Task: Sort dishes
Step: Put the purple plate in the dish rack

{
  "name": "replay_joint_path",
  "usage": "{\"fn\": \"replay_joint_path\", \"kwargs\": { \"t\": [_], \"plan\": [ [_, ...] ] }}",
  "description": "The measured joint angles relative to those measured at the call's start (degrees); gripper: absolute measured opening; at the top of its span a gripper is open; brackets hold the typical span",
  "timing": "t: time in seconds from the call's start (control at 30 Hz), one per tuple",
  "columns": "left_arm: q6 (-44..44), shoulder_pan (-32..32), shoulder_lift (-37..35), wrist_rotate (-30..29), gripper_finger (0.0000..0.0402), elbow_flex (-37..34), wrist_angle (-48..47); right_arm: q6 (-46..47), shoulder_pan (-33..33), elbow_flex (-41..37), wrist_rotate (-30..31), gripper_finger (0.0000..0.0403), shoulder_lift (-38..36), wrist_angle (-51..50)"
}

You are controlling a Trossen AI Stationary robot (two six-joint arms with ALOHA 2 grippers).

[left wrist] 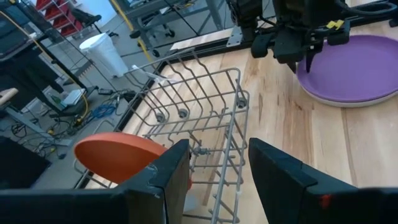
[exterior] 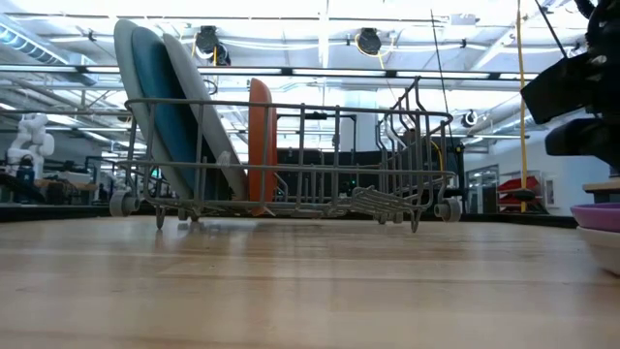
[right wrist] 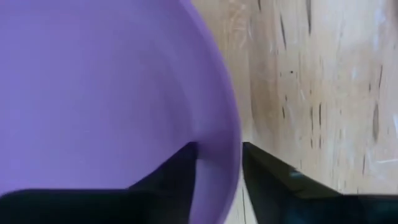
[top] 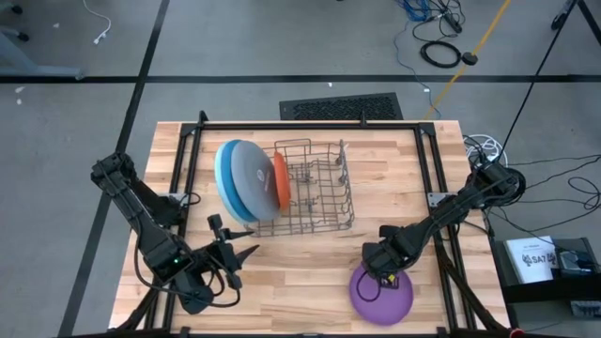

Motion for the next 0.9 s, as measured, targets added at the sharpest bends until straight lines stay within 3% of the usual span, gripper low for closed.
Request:
{"fn": "replay_joint_path", "kwargs": {
  "t": [0.27,0.77,0.9],
  "plan": [
    [-0.08,-0.01,0.00,-0.01,0.0166,0.00,-0.81,-0.52,-0.24,0.29,-0.40,0.0012,-0.28,-0.33],
    [-0.12,-0.02,0.00,0.09,0.0166,0.00,-0.81,-4.83,-0.83,11.44,4.13,0.0007,0.02,-14.43],
    [-0.13,-0.01,0.00,0.13,0.0167,0.00,-0.78,-5.51,-0.78,16.58,8.34,0.0006,0.04,-19.44]
  ]
}}
